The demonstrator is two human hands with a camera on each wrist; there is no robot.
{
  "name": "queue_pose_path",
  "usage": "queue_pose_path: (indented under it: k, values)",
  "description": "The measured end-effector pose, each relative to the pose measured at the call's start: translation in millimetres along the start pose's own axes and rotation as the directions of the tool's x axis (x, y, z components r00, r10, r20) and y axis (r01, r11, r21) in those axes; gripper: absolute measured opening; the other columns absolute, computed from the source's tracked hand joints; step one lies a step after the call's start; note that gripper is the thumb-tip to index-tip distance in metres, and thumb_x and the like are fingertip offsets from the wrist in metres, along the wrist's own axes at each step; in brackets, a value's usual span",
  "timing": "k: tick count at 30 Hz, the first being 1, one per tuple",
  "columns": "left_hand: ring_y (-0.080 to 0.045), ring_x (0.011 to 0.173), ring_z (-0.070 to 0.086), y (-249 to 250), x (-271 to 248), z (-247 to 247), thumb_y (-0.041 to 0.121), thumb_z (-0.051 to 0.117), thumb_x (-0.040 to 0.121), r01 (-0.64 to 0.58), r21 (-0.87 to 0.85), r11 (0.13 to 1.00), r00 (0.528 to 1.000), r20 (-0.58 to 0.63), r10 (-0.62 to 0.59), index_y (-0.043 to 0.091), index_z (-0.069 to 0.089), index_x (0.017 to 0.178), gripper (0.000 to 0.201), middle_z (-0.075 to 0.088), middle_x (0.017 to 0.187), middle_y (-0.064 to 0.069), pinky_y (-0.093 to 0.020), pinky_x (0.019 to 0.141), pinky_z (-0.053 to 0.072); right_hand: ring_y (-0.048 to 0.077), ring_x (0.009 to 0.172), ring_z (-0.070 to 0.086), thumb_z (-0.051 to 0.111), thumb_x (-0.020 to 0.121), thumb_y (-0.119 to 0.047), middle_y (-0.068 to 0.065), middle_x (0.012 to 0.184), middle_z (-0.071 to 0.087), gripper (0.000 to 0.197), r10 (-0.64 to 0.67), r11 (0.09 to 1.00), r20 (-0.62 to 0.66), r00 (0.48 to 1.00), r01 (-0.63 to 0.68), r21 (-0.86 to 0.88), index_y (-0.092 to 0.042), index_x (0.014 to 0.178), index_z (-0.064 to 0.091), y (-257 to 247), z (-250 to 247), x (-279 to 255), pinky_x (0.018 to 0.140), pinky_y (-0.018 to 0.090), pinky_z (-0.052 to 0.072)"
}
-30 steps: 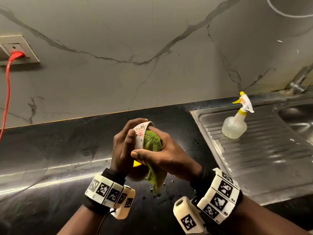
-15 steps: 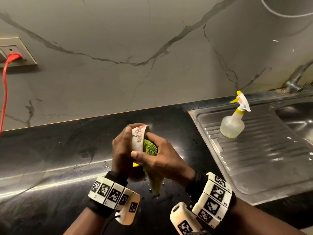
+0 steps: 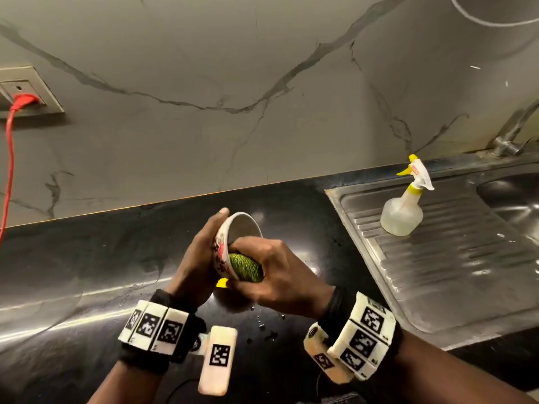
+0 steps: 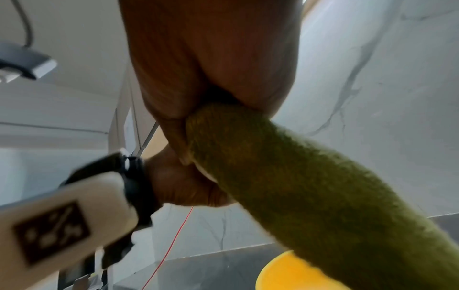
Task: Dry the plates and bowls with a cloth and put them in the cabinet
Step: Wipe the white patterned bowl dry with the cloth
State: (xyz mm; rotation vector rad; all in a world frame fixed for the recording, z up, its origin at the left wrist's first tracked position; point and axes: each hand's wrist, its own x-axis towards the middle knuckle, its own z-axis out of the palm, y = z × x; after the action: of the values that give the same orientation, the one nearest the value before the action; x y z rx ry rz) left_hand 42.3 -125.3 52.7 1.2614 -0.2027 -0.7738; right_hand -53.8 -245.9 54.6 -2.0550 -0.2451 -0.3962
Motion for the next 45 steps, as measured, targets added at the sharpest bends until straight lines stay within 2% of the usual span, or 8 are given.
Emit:
queue_pose_path:
  k: [8, 16, 20, 24, 30, 40, 42, 45]
  values:
    - [-0.021, 0.06, 0.068, -16.4, -5.1, 16.9, 0.037, 0.044, 0.1, -0.283, -0.003, 0.959, 0.953, -0.113, 0.281, 0.012, 0.073, 0.077, 0.045, 0.068, 0.068, -0.012, -0.026, 0.053, 0.055, 0.004, 0.081, 0.065, 0.084, 0.075, -0.015, -0.007, 0.092, 0.067, 0.035, 0.173, 0.97, 0.034, 0.984, -0.176, 0.167, -0.02, 0.102, 0.063, 2.1, 2.1, -3.2, 0.071, 0.017, 0.053]
    - [-0.011, 0.087, 0.07, -38.9, 6.6, 6.2, 0.034, 0.029, 0.097, -0.728, 0.363, 0.582, 0.625, 0.004, 0.78, 0.031, 0.069, 0.111, 0.042, 0.073, 0.101, 0.008, -0.024, 0.073, 0.055, 0.026, 0.102, 0.07, 0.08, 0.08, -0.015, 0.009, 0.109, 0.071, 0.045, 0.299, 0.798, 0.056, 0.953, -0.282, 0.533, -0.011, 0.121, 0.062, 4.0, 2.7, -1.8, 0.091, 0.051, 0.056]
    - [-0.02, 0.092, 0.07, -29.8, 8.3, 3.4, 0.045, 0.037, 0.096, -0.606, 0.431, 0.669, 0.746, 0.017, 0.666, 0.019, 0.068, 0.112, 0.043, 0.073, 0.104, -0.002, -0.035, 0.077, 0.056, 0.02, 0.091, 0.071, 0.08, 0.08, -0.022, 0.006, 0.1, 0.072, 0.041, 0.257, 0.897, -0.049, 0.965, -0.22, 0.382, -0.012, 0.115, 0.063, 5.5, -0.1, -0.3, 0.082, 0.045, 0.059]
    - [-0.023, 0.065, 0.064, -4.2, 5.0, 4.7, 0.049, 0.054, 0.091, -0.094, 0.124, 0.988, 0.994, -0.049, 0.101, 0.008, 0.066, 0.086, 0.043, 0.064, 0.078, -0.015, -0.031, 0.059, 0.053, 0.017, 0.079, 0.067, 0.081, 0.079, -0.018, 0.006, 0.092, 0.069, 0.03, 0.157, 0.972, -0.013, 0.988, -0.152, 0.178, -0.008, 0.101, 0.063, 5.4, 0.8, -5.6, 0.069, 0.036, 0.057]
    - [-0.017, 0.051, 0.059, -3.2, 3.7, 16.5, 0.028, 0.045, 0.101, -0.191, 0.013, 0.981, 0.972, -0.137, 0.191, 0.008, 0.067, 0.069, 0.044, 0.06, 0.059, -0.009, -0.023, 0.048, 0.047, 0.011, 0.093, 0.069, 0.076, 0.085, -0.025, 0.002, 0.105, 0.071, 0.035, 0.237, 0.933, -0.018, 0.971, -0.223, 0.281, -0.013, 0.115, 0.062, -4.3, 10.0, -3.1, 0.081, 0.031, 0.059]
    - [-0.02, 0.077, 0.068, -35.8, 8.1, 7.6, 0.036, 0.038, 0.097, -0.701, 0.393, 0.594, 0.625, -0.062, 0.778, 0.028, 0.073, 0.102, 0.036, 0.074, 0.09, 0.002, -0.033, 0.065, 0.054, 0.026, 0.109, 0.067, 0.074, 0.086, -0.023, 0.01, 0.117, 0.069, 0.046, 0.366, 0.685, 0.139, 0.92, -0.367, 0.629, -0.016, 0.128, 0.056, -0.1, 3.9, 4.2, 0.096, 0.051, 0.053]
    - [-0.016, 0.078, 0.067, -40.7, 11.2, 1.0, 0.042, 0.038, 0.096, -0.641, 0.471, 0.606, 0.669, -0.045, 0.742, 0.027, 0.071, 0.102, 0.037, 0.073, 0.091, 0.002, -0.032, 0.067, 0.054, 0.024, 0.104, 0.068, 0.075, 0.083, -0.032, 0.007, 0.112, 0.07, 0.049, 0.367, 0.79, 0.087, 0.926, -0.36, 0.497, -0.018, 0.126, 0.057, 3.2, 5.5, 4.1, 0.091, 0.051, 0.056]
    - [-0.026, 0.082, 0.067, -26.7, 10.5, 0.0, 0.058, 0.05, 0.089, -0.312, 0.304, 0.9, 0.923, -0.128, 0.363, 0.014, 0.072, 0.098, 0.05, 0.071, 0.09, -0.012, -0.041, 0.075, 0.054, 0.016, 0.093, 0.07, 0.074, 0.086, -0.031, 0.002, 0.103, 0.071, 0.038, 0.305, 0.922, 0.017, 0.952, -0.3, 0.243, -0.016, 0.117, 0.058, 5.3, 0.3, 2.6, 0.082, 0.041, 0.059]
